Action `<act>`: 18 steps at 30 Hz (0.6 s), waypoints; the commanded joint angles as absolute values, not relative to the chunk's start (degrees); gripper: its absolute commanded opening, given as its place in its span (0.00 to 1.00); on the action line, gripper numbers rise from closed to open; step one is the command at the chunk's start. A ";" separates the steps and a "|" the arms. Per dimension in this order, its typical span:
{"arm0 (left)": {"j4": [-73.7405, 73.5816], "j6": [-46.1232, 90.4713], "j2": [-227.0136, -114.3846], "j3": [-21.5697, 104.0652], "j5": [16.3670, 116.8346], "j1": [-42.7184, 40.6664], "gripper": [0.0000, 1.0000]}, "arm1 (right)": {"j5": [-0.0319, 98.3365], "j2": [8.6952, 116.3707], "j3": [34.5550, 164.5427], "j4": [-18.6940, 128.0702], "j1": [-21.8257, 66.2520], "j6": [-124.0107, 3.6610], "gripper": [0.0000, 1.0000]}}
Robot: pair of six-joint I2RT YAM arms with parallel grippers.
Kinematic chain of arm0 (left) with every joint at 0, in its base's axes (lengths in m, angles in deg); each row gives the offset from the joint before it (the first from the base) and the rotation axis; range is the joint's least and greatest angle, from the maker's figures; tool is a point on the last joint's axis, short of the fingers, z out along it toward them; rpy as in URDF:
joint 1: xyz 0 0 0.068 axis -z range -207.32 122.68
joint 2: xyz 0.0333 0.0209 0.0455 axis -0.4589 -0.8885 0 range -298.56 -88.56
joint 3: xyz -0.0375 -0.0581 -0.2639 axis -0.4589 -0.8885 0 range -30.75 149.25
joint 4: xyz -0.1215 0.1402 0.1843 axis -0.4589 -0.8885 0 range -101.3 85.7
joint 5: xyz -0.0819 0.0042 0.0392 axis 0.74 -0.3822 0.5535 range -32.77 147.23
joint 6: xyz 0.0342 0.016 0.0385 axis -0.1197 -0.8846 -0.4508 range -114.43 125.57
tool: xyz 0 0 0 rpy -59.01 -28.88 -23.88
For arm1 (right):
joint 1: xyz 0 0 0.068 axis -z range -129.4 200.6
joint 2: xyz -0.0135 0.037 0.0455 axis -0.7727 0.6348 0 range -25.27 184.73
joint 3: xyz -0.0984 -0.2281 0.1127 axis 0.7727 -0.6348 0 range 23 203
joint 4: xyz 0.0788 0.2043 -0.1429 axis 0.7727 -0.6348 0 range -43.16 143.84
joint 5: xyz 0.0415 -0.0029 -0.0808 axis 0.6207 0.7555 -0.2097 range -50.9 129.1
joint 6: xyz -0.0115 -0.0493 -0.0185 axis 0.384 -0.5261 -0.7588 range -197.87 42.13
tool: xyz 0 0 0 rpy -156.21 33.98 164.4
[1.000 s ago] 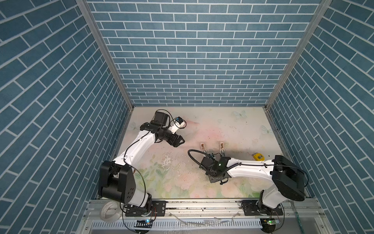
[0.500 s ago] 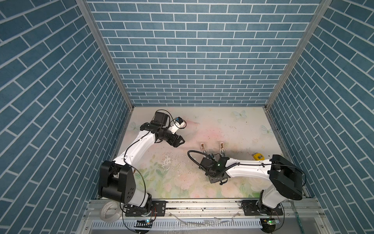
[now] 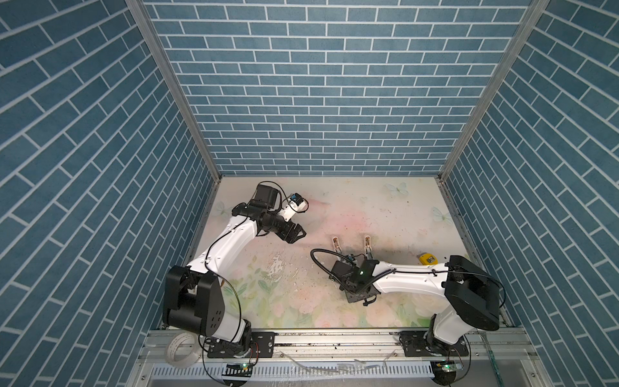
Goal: Load the staples into the stapler
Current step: 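Close the right gripper on the remaining staple strip in the tray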
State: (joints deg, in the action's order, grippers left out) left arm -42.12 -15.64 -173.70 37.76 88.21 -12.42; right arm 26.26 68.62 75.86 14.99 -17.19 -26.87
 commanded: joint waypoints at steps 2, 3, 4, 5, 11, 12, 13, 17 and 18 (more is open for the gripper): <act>-42.14 -15.70 -173.10 37.01 89.02 -12.81 0.81 | 24.86 69.69 76.35 13.31 -17.58 -23.87 0.28; -42.17 -15.71 -173.05 37.01 89.05 -12.81 0.81 | 24.86 69.76 76.37 13.37 -17.62 -23.82 0.28; -42.18 -15.75 -173.07 36.96 89.05 -12.81 0.81 | 24.86 69.87 76.31 13.49 -17.66 -23.82 0.28; -42.18 -15.72 -173.08 37.01 89.05 -12.81 0.81 | 24.86 69.83 76.27 13.58 -17.65 -23.74 0.28; -42.19 -15.70 -173.10 37.01 89.05 -12.81 0.81 | 25.30 69.84 75.67 14.79 -17.66 -23.59 0.27; -42.22 -15.65 -173.06 37.02 89.05 -12.81 0.81 | 25.26 69.83 75.57 14.98 -17.61 -23.56 0.27; -42.19 -15.63 -173.10 37.01 89.09 -12.81 0.81 | 25.28 69.84 75.43 15.07 -17.61 -23.47 0.27; -42.25 -15.61 -173.06 36.97 89.10 -12.81 0.81 | 25.30 69.58 75.12 15.81 -17.60 -23.39 0.25; -42.27 -15.61 -173.02 37.01 89.14 -12.81 0.81 | 25.30 69.57 75.06 15.87 -17.50 -23.40 0.25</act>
State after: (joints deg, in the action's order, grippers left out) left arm -42.10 -15.64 -173.70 37.76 88.39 -12.42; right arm 26.26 69.12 75.81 15.91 -17.24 -25.82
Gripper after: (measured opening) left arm 0.807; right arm 0.250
